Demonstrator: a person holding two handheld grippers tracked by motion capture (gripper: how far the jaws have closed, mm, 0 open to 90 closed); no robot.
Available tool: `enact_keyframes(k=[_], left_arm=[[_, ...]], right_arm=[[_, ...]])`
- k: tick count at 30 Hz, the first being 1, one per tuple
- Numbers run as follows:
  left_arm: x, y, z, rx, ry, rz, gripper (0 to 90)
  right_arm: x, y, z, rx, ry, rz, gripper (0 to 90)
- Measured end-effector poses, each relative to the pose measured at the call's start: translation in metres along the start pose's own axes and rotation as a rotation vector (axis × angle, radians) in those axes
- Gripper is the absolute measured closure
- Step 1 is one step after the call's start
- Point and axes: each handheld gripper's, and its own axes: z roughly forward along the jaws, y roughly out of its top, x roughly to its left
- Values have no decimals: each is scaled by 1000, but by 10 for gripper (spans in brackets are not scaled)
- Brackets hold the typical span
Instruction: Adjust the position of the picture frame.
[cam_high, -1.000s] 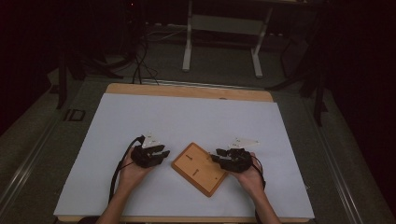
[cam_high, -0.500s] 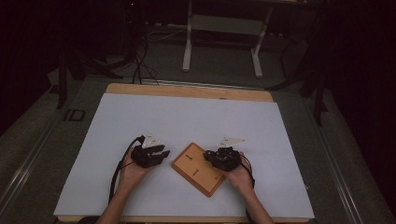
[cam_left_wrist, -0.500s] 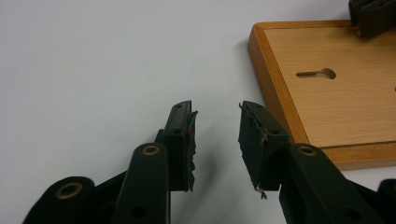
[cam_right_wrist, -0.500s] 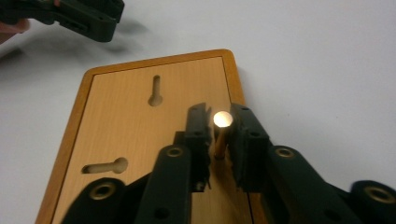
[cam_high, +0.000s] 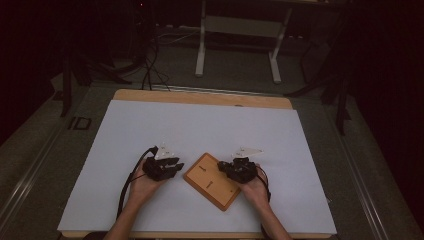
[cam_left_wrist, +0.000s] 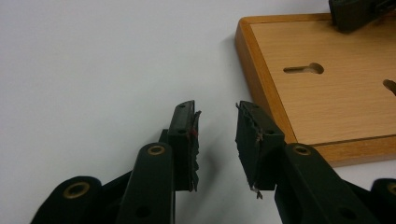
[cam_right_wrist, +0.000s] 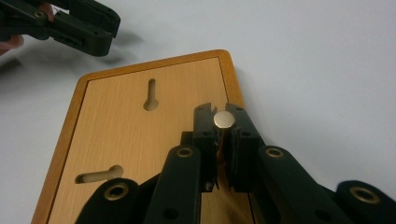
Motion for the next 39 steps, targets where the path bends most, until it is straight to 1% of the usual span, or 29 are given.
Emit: enact_keyframes(k=[2,4,7,9,11,14,17,18,20,25,27,29,32,34,36,39], left_arm=[[-1,0,1,2,-11,4,683],[-2,0,2,11,-21,15,684],[-4,0,4,16,-48,24,690],[-5,0,5,21,-56,33,706],[-6,0,5,22,-62,39,728],[-5,0,4,14,-77,39,799],[-6,1,1,-1,-98,37,851],[-6,1,1,1,-101,40,861],[-7,1,0,3,-100,46,878],[-10,0,-4,12,-106,45,878],[-12,-2,-7,14,-109,36,875],[-14,-4,-10,21,-108,40,870],[-16,-5,-11,25,-103,41,868],[-16,-5,-12,30,-91,43,857],[-16,-6,-12,31,-81,38,853],[-13,-7,-14,29,-68,30,852]], right_arm=[[-2,0,0,-5,11,8,841],[-2,0,0,-5,17,5,842],[-3,0,0,-5,21,3,842],[-2,0,0,-2,25,2,842],[-2,1,0,-8,32,0,842],[-1,4,-1,-10,50,6,843],[1,8,-2,-16,51,2,842],[2,9,-2,-19,50,-2,842],[2,12,-2,-22,52,-7,842],[3,19,-2,-25,54,-11,842],[4,22,-2,-27,48,-12,842],[4,24,-1,-25,46,-14,842],[6,27,2,-19,41,-22,841],[7,28,5,-20,45,-16,841],[7,30,8,-18,50,-7,841],[9,32,11,-14,49,-15,841]])
